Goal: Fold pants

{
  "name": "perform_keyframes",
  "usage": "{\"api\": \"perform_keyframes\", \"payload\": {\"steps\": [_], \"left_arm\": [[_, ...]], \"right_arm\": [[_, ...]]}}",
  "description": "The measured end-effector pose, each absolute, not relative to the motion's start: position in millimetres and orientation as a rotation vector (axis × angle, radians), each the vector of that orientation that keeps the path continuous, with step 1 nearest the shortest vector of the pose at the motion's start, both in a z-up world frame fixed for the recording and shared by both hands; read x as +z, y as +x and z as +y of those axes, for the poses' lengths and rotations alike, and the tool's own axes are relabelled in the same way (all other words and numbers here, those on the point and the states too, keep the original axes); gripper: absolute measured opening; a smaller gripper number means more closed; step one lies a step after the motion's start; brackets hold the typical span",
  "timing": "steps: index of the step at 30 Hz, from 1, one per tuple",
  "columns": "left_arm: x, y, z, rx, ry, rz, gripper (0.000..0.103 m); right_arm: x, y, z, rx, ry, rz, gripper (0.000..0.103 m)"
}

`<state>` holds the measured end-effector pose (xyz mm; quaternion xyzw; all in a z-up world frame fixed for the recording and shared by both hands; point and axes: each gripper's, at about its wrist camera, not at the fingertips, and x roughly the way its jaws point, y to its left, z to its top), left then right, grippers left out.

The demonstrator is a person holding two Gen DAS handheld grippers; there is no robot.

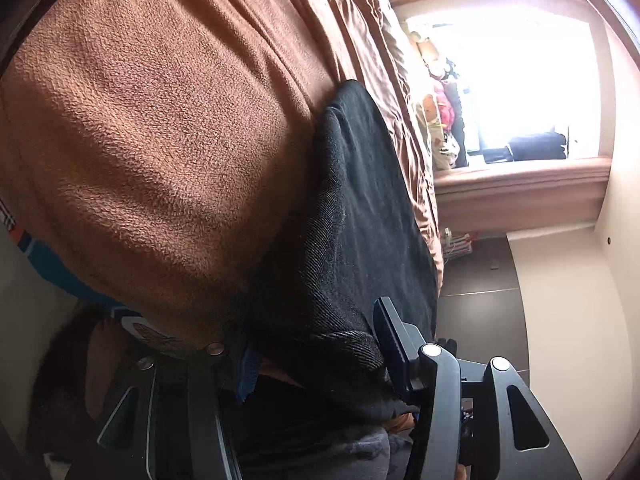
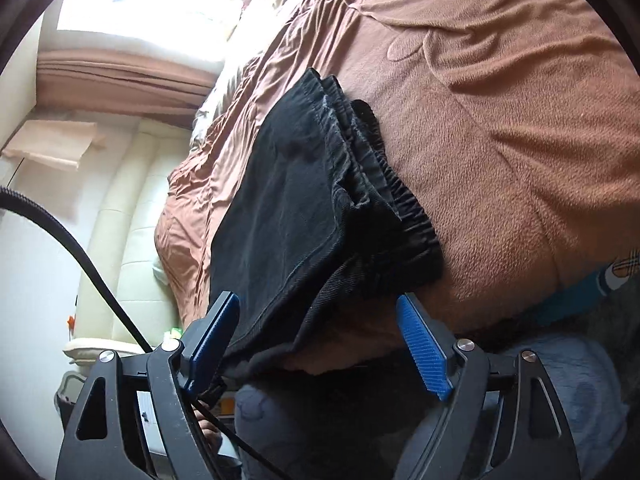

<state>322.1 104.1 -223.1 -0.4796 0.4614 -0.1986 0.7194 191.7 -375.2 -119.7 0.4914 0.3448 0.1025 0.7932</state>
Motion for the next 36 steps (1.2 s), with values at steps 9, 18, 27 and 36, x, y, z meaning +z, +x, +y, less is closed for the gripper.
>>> {"api": "perform_keyframes", "payload": {"steps": [9, 18, 27, 36], "left_arm": [[-212, 322, 108, -0.377, -1.063, 0.978, 0.019], [-178, 320, 112, -0.348, -1.025, 0.893, 0.011], [-188, 320, 128, -0.324, -1.057, 0.914, 0.011], [-212, 321, 132, -0.298, -1.076, 0.939, 0.034]], "right_arm": [[-159, 244, -365, 0.273, 1.200, 0.724, 0.081], [-147, 235, -381, 0.043, 1.030, 0.679, 0.037], [-135, 230, -351, 0.012, 0.831, 0.690, 0.024], [-116, 219, -354, -0.015, 0.781, 0.728, 0.038]]}}
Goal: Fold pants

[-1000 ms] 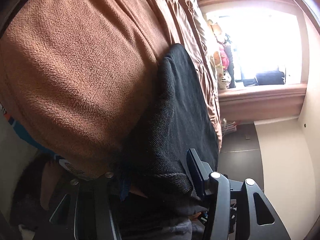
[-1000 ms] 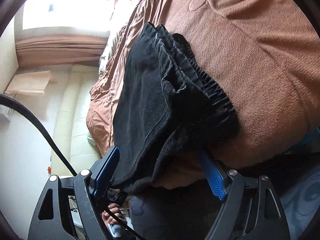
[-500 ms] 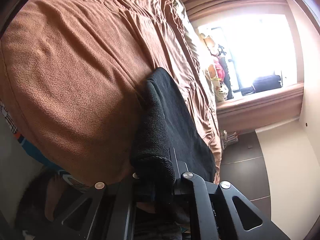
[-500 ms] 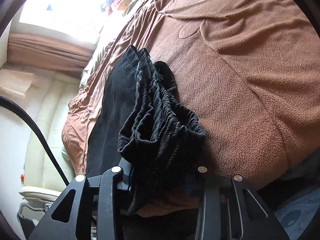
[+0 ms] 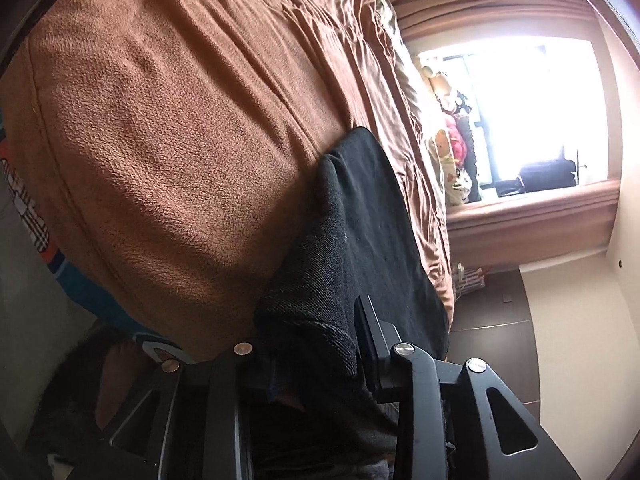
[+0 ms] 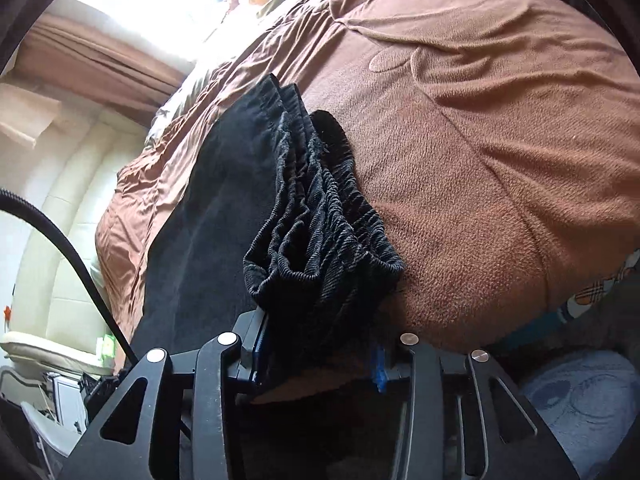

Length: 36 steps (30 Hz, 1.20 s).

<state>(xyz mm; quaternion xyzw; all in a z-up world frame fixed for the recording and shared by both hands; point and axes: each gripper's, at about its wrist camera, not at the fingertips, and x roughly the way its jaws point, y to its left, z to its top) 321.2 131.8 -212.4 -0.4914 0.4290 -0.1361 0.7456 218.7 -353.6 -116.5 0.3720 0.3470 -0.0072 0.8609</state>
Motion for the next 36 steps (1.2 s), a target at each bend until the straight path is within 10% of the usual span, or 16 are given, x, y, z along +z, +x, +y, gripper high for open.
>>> {"api": "perform_keyframes", "payload": {"steps": [36], "left_arm": [[-231, 314, 147, -0.345, -1.134, 0.891, 0.034]], "right_arm": [[-48, 292, -197, 0.183, 0.332, 0.818, 0.038]]}}
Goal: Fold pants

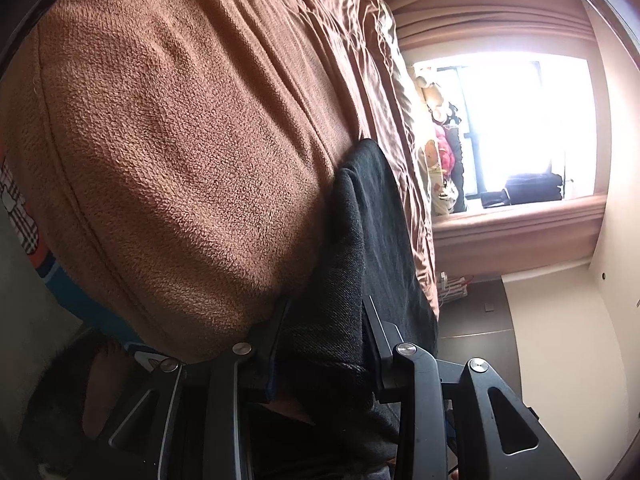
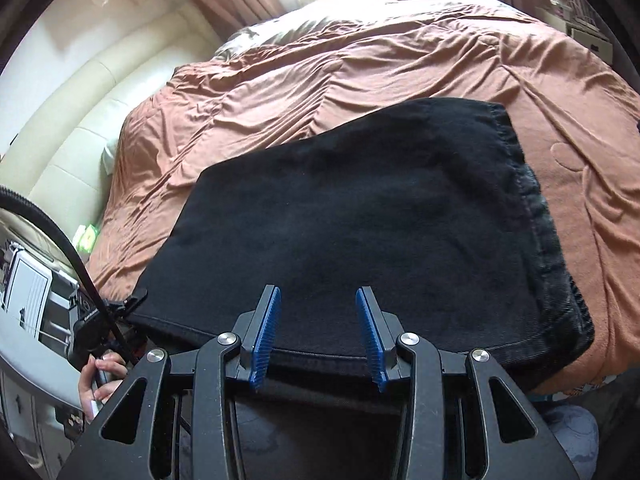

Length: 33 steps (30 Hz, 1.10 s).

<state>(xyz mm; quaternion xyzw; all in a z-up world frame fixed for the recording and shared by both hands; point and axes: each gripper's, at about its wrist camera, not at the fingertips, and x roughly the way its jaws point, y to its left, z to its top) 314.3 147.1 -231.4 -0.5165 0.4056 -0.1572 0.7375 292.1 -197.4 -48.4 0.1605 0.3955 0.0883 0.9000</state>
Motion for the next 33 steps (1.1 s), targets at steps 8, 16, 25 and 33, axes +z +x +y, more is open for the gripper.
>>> {"api": "perform_keyframes", "payload": {"steps": [8, 16, 25, 33], "left_arm": [[-226, 318, 145, -0.336, -1.117, 0.891, 0.026], [-202, 323, 140, -0.370, -1.087, 0.849, 0.022], [-208, 329, 140, -0.361, -1.100, 0.861, 0.022], [-218, 326, 144, -0.353, -1.113, 0.875, 0.022]], "right_arm": [[-58, 337, -160, 0.255, 0.255, 0.894, 0.038], [-87, 365, -140, 0.268, 0.228, 1.013, 0.011], [-99, 375, -128, 0.341, 0.213, 1.114, 0.009], [-97, 404, -131, 0.339, 0.210, 1.113, 0.006]]}}
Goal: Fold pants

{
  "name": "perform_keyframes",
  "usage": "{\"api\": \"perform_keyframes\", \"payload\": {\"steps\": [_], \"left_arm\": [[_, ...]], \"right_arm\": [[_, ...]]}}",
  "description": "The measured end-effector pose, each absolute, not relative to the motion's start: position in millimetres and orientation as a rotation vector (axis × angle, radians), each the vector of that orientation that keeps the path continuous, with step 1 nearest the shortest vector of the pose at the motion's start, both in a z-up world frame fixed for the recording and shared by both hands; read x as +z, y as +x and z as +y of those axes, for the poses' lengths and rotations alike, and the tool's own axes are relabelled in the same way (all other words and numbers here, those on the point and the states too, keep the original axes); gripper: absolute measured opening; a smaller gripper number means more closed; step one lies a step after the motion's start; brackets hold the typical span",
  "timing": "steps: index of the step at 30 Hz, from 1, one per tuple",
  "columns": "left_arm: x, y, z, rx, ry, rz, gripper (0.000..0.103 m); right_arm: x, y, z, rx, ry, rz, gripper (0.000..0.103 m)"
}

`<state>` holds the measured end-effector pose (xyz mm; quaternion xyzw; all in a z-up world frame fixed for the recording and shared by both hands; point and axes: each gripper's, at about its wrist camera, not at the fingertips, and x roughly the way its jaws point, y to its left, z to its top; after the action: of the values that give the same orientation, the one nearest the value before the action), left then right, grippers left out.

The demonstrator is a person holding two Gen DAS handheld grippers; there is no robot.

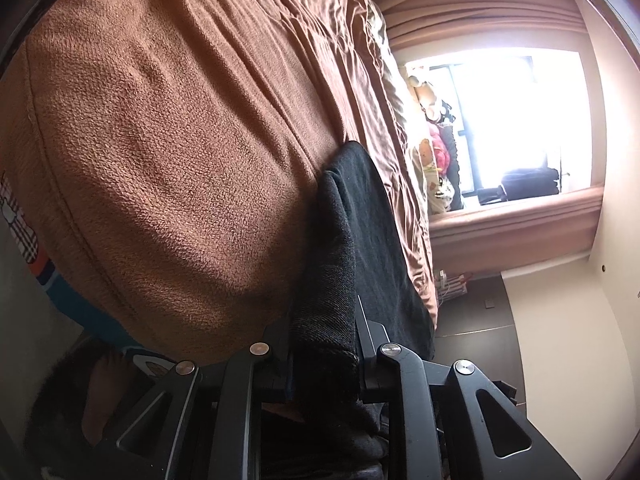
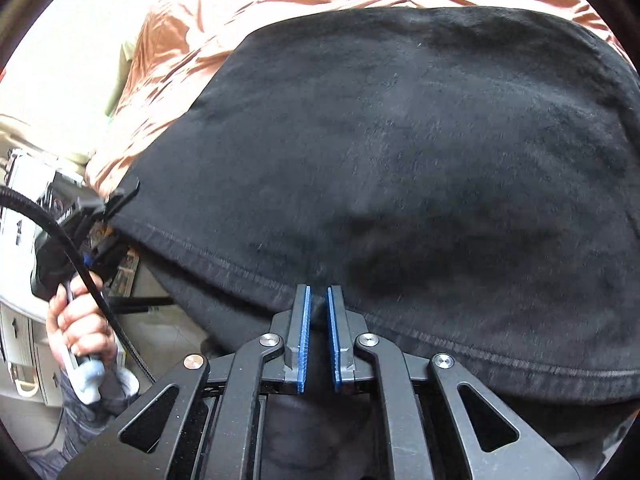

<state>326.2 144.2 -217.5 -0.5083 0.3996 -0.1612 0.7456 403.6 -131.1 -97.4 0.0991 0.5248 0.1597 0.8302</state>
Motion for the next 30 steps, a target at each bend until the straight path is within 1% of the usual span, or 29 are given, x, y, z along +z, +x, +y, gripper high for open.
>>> {"api": "perform_keyframes", "payload": {"steps": [15, 19, 30], "left_arm": [[-240, 319, 150, -0.340, -1.172, 0.893, 0.023], [-242, 319, 150, -0.338, -1.180, 0.891, 0.023], [-243, 323, 149, -0.337, -1.197, 0.892, 0.023]], "right_arm": [[-93, 478, -135, 0.281, 0.237, 1.091, 0.006], [-95, 492, -135, 0.268, 0.230, 1.089, 0.002], [-84, 521, -153, 0.174, 0.241, 1.082, 0.001]]}}
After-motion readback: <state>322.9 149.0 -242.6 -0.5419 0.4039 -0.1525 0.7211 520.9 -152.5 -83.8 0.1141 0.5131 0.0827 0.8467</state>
